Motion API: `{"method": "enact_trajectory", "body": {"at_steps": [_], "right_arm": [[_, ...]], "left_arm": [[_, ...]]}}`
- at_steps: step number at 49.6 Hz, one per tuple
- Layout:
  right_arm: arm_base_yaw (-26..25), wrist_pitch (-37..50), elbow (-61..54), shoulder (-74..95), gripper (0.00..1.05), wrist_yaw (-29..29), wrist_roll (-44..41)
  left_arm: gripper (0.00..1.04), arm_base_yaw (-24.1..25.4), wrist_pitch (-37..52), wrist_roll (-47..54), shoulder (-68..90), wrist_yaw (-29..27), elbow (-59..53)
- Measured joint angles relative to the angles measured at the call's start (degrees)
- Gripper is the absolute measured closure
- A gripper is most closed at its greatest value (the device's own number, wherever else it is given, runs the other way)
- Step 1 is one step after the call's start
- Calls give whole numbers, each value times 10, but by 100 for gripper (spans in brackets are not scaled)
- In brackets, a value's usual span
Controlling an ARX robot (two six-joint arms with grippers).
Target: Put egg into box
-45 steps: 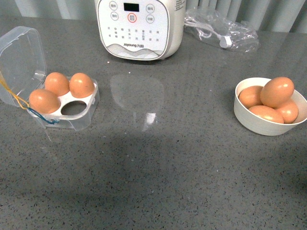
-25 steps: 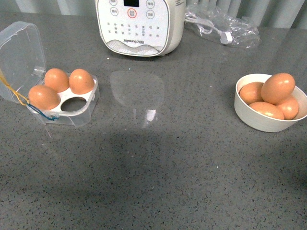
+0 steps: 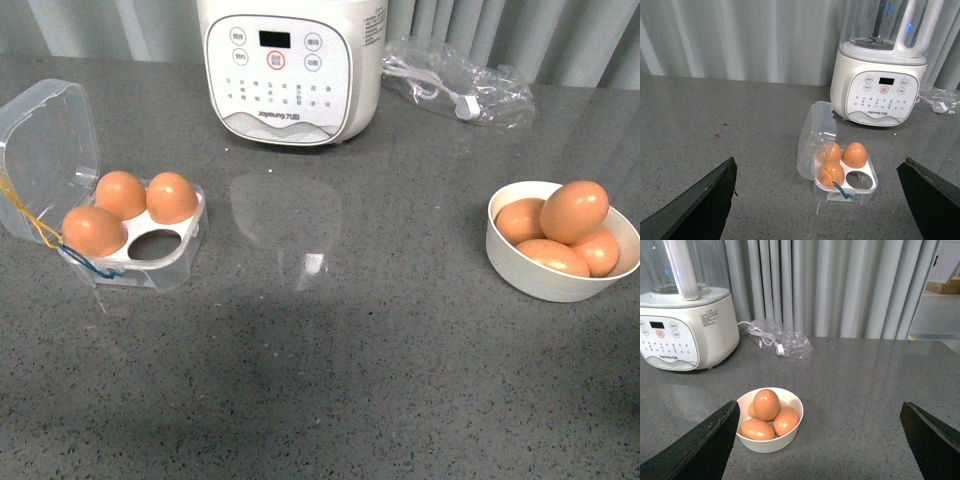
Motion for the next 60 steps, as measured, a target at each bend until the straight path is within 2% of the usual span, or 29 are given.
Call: {"method": "enact_trajectory", "body": {"at_steps": [17,19,22,24,37,52,60], "right_arm": [[3,0,0,1,7,6,-5],[19,-2,3,14,7,66,-44],[31,-9,16,62,7,122,-91],[33,-9,25,93,7,124,-110],[32,16,172,433,7,48,-106],[52,-61,396,777,7,-21,-62],[61,-65,462,869,7,-14,-48]], "left_arm": [[7,0,0,0,0,0,0],[7,0,0,0,0,0,0],[7,0,0,0,0,-1,0],[7,0,0,0,0,0,0],[7,0,0,0,0,0,0],[7,0,0,0,0,0,0],[7,0,0,0,0,0,0]]}}
